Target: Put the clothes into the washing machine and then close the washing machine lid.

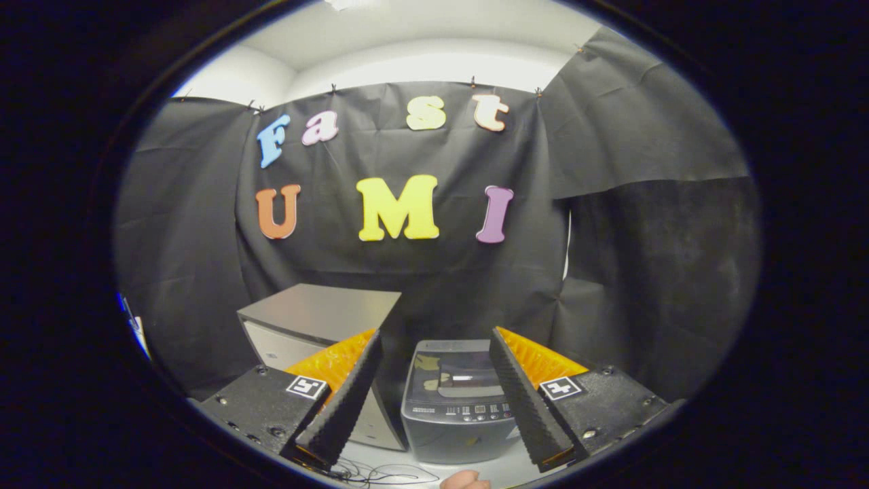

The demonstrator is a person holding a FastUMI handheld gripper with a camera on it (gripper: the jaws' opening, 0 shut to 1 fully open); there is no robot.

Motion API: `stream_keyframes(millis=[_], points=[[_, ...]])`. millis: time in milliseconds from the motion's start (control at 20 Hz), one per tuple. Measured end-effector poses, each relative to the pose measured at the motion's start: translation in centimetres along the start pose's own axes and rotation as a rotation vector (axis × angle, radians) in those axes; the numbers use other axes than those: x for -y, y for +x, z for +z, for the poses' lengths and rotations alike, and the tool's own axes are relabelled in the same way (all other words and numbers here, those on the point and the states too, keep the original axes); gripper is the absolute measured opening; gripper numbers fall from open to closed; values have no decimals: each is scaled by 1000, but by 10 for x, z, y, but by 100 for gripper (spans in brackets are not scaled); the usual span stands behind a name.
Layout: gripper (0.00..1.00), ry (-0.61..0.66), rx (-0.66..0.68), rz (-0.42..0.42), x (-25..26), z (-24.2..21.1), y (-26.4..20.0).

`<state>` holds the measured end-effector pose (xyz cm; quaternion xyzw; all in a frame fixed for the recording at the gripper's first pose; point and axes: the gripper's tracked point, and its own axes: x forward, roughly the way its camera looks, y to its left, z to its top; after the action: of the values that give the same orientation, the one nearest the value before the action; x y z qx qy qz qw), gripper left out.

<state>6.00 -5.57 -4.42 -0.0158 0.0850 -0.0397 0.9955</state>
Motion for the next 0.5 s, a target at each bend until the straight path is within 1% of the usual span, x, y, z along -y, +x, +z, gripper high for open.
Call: stream_keyframes(millis=[200,250,500], points=[[99,-31,20,39,-3,5,-23],[99,-43,6,53,-5,0,-28],[99,-69,-2,75,4,-6,-46]])
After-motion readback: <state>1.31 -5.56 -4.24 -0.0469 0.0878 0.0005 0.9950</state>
